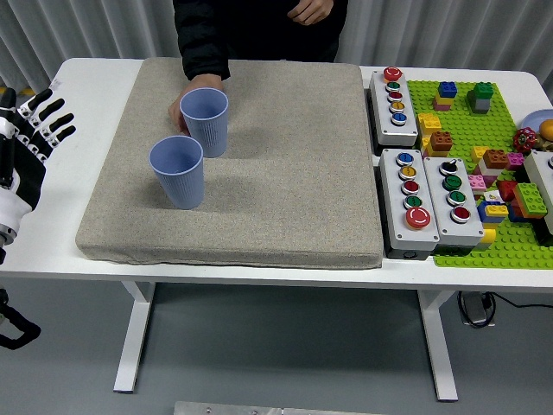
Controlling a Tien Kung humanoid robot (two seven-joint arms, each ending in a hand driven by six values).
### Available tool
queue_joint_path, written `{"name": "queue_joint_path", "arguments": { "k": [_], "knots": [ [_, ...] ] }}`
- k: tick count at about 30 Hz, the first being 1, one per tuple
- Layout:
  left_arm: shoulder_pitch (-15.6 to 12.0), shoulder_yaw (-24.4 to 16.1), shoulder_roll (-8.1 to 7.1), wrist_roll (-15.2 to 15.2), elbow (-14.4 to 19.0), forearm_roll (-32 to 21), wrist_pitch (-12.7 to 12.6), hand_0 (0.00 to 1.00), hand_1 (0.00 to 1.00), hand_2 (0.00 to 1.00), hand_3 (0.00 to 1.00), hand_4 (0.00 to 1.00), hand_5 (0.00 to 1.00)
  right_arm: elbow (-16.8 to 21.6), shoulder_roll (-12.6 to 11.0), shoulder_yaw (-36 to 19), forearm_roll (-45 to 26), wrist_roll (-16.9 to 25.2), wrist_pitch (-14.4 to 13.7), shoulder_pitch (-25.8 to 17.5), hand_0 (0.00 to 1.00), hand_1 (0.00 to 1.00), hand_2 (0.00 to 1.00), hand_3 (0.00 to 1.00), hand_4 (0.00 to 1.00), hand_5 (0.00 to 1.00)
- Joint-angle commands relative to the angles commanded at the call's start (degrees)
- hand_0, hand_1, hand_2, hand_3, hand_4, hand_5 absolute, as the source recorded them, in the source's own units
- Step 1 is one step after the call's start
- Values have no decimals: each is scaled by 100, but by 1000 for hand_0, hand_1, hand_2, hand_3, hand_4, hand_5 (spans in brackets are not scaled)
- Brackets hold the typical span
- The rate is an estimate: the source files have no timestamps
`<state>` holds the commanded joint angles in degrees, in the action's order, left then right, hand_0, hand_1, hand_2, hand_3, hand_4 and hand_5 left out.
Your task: Pick cup pour cup place
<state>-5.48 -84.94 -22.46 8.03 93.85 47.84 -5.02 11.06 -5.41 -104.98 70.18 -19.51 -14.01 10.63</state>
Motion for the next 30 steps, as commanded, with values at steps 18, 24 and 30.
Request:
{"name": "queue_joint_path", "arguments": {
  "k": [18,24,30],
  "knots": [
    [56,713,-12,-214,260,2942,-143,863,884,998,998,998,581,-7,-45,-31,-2,58,82,121,686,637,589,571,2,156],
    [96,894,65,-300,95,3700,-201,873,897,998,998,998,582,-8,-50,3,-84,91,66,150,687,637,589,571,2,157],
    [106,974,131,-304,-60,3749,-217,879,904,998,998,998,564,-6,-49,-1,-96,102,60,168,686,637,589,570,2,159]
  ]
}}
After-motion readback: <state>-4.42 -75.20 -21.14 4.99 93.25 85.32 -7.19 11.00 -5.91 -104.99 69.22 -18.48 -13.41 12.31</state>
